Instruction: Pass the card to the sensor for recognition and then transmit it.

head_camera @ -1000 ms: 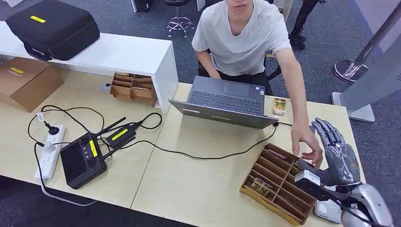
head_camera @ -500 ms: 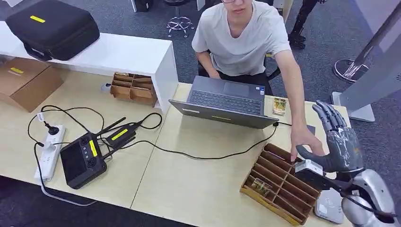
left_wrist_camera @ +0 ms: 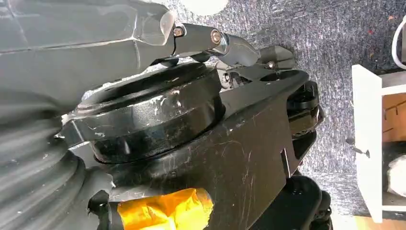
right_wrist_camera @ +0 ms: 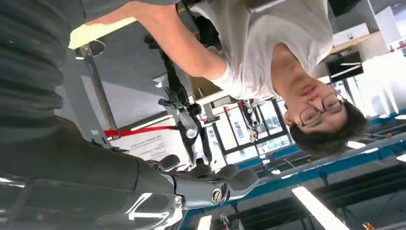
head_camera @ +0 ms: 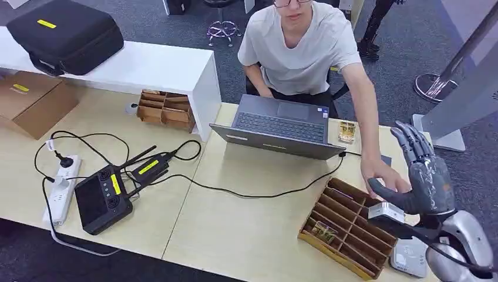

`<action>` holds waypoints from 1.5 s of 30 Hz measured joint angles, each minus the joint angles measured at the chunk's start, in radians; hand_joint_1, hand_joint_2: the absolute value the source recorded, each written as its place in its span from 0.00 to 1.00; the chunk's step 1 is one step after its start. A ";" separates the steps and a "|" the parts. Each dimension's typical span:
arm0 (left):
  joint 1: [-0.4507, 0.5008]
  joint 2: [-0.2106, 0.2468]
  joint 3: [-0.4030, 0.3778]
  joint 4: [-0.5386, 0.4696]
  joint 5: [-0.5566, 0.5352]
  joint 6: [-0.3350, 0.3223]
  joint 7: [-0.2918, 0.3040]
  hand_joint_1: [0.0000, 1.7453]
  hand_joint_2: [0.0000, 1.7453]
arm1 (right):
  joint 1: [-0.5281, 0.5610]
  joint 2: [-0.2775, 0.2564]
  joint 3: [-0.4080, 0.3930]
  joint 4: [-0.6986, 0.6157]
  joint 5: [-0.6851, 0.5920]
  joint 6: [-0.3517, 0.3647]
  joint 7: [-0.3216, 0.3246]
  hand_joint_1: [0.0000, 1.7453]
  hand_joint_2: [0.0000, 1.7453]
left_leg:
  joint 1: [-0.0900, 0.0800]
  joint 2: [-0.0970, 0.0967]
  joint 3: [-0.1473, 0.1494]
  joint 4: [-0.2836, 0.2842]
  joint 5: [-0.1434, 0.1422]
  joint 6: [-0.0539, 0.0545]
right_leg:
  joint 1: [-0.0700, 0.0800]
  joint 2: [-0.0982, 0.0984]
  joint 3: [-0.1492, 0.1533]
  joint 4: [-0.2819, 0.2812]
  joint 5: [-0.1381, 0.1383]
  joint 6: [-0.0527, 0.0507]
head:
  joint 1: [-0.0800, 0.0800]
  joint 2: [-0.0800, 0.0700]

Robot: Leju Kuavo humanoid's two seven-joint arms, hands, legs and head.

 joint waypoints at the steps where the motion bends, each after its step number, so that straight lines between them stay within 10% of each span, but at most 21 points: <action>1: 0.000 0.000 0.000 0.000 0.000 0.000 0.000 0.00 1.00 | 0.000 -0.002 0.000 -0.003 0.000 0.000 0.000 0.00 1.00 | 0.000 0.000 0.000 0.000 0.000 0.000 | 0.000 0.000 0.000 0.000 0.000 0.000 | 0.000 0.000; 23: 0.000 0.000 0.000 0.000 0.002 0.000 0.000 0.00 1.00 | 0.005 -0.015 -0.001 -0.031 -0.001 0.001 -0.002 0.00 1.00 | 0.000 0.000 0.000 0.000 0.000 0.000 | 0.000 0.000 0.000 0.000 0.000 0.000 | 0.000 0.000; 45: 0.007 0.000 0.000 0.000 0.046 0.000 -0.030 0.00 1.00 | 0.336 -0.225 -0.140 -0.326 0.020 0.037 -0.022 0.00 1.00 | 0.000 0.000 -0.001 0.000 -0.002 0.001 | 0.000 0.000 -0.001 -0.001 -0.001 0.001 | 0.000 0.000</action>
